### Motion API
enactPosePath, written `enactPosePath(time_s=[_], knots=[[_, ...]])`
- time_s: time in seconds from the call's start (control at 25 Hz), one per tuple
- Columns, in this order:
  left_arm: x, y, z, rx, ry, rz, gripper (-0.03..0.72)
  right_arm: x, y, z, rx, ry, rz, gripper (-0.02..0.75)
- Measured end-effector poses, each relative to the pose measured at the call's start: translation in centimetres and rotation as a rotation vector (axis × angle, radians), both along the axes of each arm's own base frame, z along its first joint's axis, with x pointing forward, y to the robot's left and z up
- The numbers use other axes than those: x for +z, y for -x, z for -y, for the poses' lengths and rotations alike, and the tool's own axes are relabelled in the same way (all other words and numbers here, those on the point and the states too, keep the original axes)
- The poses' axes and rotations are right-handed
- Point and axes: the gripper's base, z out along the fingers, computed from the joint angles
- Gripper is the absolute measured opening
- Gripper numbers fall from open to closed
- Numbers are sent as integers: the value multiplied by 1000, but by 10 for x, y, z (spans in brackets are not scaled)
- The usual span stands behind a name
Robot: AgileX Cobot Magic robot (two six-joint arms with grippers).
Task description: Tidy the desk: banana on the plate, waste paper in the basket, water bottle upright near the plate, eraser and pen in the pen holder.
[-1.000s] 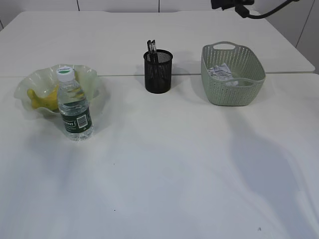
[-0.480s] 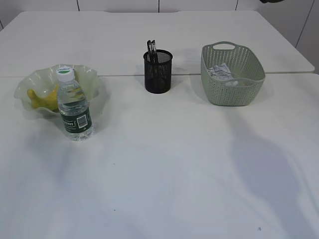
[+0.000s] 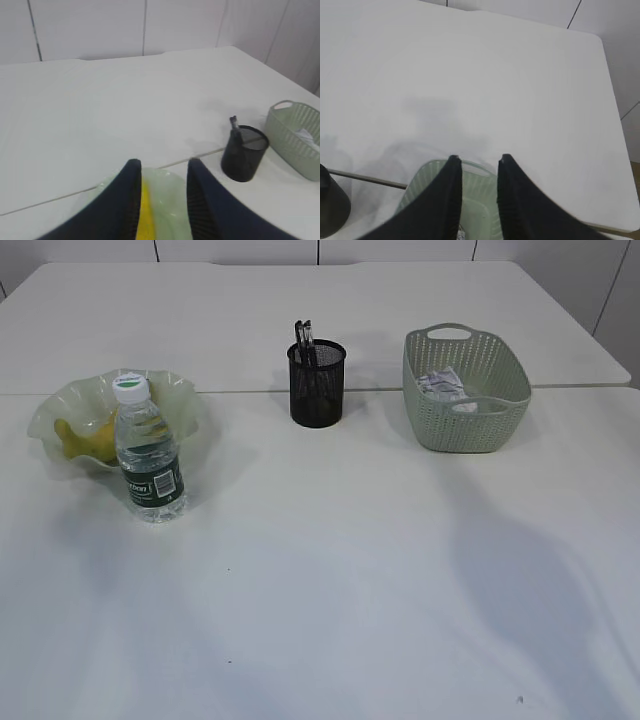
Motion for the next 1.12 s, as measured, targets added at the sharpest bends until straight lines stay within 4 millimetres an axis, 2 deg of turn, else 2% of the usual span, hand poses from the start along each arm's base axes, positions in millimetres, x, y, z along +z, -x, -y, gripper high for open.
enactPosePath(time_s=[0.24,0.4,0.6,0.88,1.0,1.12], knots=[[-5,-8,-22,238,-129,2,216,20,12,-12,27,-8,38,175],[-16,-20,-19,287,-260,-25,216,27,21,-19,44,-8,16,174],[-12,-26,-9,345,-329,8,216,37,31,-20,49,-6,3,174],[24,-3,-8,468,-273,129,216,76,61,-15,37,4,60,174],[37,11,-4,489,-243,174,216,76,68,-14,29,21,12,174],[39,28,-1,522,-226,189,216,73,72,-15,11,61,-34,174]])
